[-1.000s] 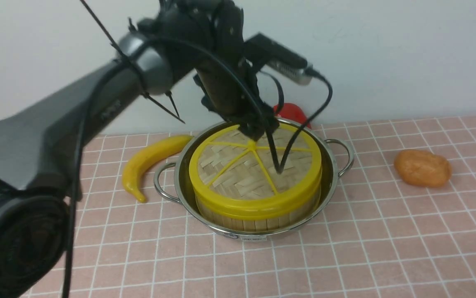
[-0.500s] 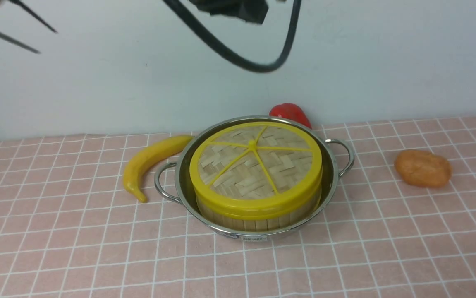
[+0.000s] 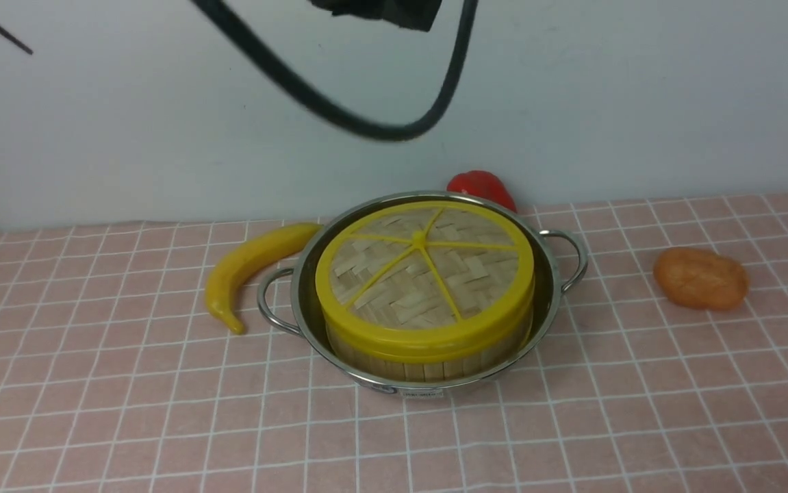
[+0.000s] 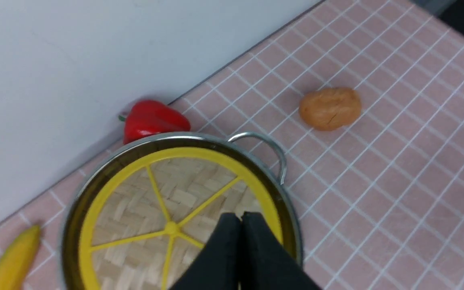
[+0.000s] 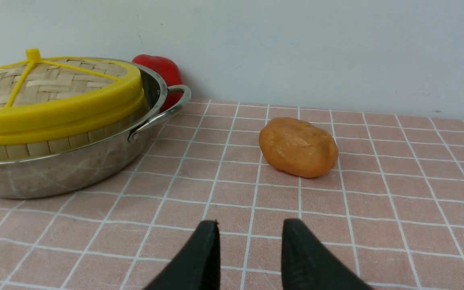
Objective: Place the steamer in the pot on the pink tablecloth, and put the lid on the steamer.
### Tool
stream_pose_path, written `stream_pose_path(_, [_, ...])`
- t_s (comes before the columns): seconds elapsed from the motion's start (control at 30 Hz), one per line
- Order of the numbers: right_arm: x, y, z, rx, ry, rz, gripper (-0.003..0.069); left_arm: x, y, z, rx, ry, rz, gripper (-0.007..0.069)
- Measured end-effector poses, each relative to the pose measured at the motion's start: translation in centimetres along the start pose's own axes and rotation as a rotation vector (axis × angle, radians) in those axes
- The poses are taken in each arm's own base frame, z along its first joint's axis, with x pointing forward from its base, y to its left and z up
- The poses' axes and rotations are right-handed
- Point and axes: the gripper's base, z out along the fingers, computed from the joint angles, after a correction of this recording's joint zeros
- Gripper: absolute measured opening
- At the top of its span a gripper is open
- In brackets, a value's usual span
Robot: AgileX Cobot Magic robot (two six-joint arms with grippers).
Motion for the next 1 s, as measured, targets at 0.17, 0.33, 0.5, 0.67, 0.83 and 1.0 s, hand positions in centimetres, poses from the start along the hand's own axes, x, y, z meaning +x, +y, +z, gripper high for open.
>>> stream_pose_path(0.17, [0.0,0.0,0.0,0.0,0.0,0.0,0.0242,4.9,-0.1,-2.3,-0.073,-0.091,0.122,-0.0004])
stream_pose_path(0.33, [0.0,0.0,0.0,0.0,0.0,0.0,0.0242,14.2,1.5,-5.9,-0.235,-0.257,0.043,0.002])
stream_pose_path(0.5, [0.0,0.0,0.0,0.0,0.0,0.0,0.0242,24.1,2.5,-6.8,-0.404,-0.256,-0.156,0.0044])
stream_pose_path(0.67, [0.0,0.0,0.0,0.0,0.0,0.0,0.0242,31.7,1.5,-6.5,-0.544,-0.24,-0.255,0.0073])
stream_pose_path(0.83, [0.0,0.0,0.0,0.0,-0.001,0.0,0.0242,37.6,-0.6,-5.2,-0.61,-0.25,-0.266,0.0104])
stream_pose_path(1.0, [0.0,0.0,0.0,0.0,-0.001,0.0,0.0242,40.6,-1.6,-4.0,-0.642,-0.278,-0.227,0.0111])
